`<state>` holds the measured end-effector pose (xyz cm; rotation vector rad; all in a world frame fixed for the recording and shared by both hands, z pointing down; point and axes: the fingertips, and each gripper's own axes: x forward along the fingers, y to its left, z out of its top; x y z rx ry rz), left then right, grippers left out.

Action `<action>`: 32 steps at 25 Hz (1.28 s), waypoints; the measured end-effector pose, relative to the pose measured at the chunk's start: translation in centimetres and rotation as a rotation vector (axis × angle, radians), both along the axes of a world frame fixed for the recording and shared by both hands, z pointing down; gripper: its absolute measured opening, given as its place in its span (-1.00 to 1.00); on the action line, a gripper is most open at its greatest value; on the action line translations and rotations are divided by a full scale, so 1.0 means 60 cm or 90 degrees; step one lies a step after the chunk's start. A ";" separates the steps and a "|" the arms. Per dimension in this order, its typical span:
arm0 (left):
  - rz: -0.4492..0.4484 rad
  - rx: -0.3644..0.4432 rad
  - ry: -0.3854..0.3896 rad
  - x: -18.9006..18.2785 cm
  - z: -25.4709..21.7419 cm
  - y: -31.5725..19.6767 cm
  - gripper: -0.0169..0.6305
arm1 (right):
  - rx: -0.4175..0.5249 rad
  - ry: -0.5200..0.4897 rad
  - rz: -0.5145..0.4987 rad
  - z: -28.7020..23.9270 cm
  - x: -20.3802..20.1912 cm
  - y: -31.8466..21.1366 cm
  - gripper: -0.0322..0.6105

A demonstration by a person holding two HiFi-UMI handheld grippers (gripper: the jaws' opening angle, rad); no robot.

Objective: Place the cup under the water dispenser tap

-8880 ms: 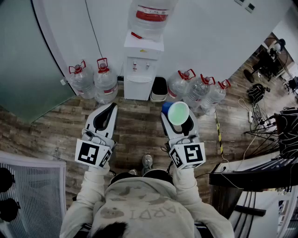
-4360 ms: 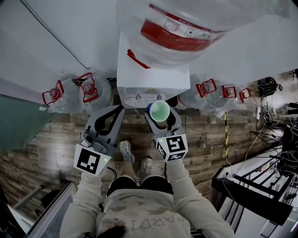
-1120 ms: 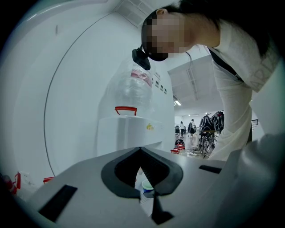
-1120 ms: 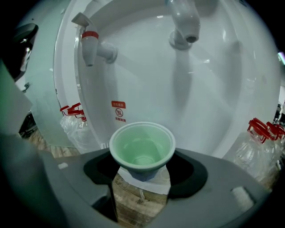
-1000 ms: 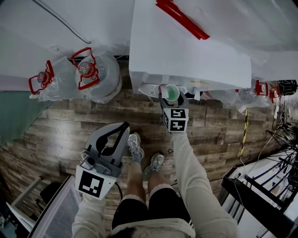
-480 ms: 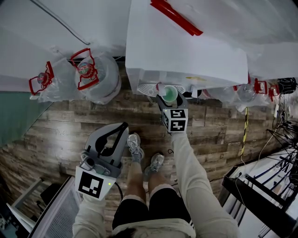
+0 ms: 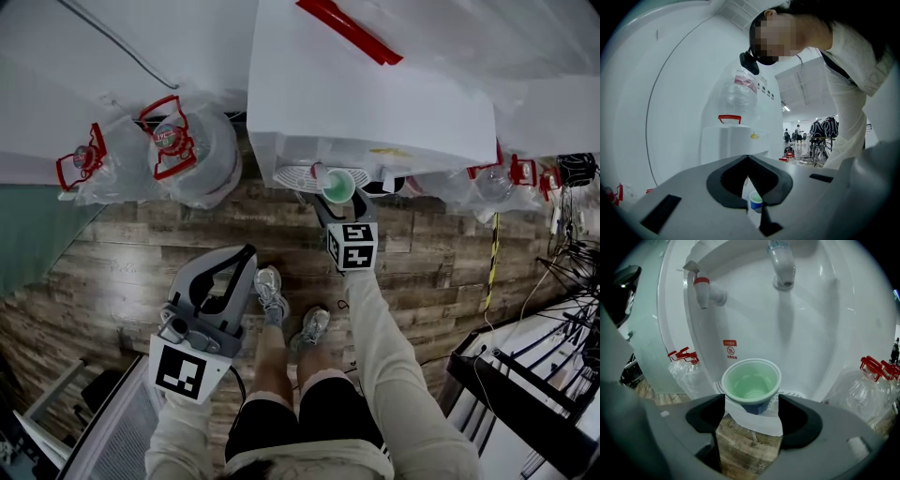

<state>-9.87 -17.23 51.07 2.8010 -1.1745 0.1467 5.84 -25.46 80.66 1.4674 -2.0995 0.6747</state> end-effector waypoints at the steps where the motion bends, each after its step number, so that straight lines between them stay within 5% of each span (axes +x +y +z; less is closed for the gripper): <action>1: 0.000 0.001 0.000 0.001 -0.001 0.000 -0.93 | -0.003 -0.002 0.002 0.001 0.001 0.005 0.20; 9: 0.003 0.010 0.003 0.014 -0.020 0.005 -0.93 | 0.023 -0.041 0.032 -0.044 0.011 0.048 0.13; 17: 0.012 0.027 0.012 0.041 -0.059 0.018 -0.93 | 0.108 -0.023 0.027 -0.152 0.029 0.072 -0.87; 32: -0.019 0.045 0.003 0.062 -0.171 0.067 -0.93 | 0.157 -0.045 -0.017 -0.359 0.045 0.153 -0.87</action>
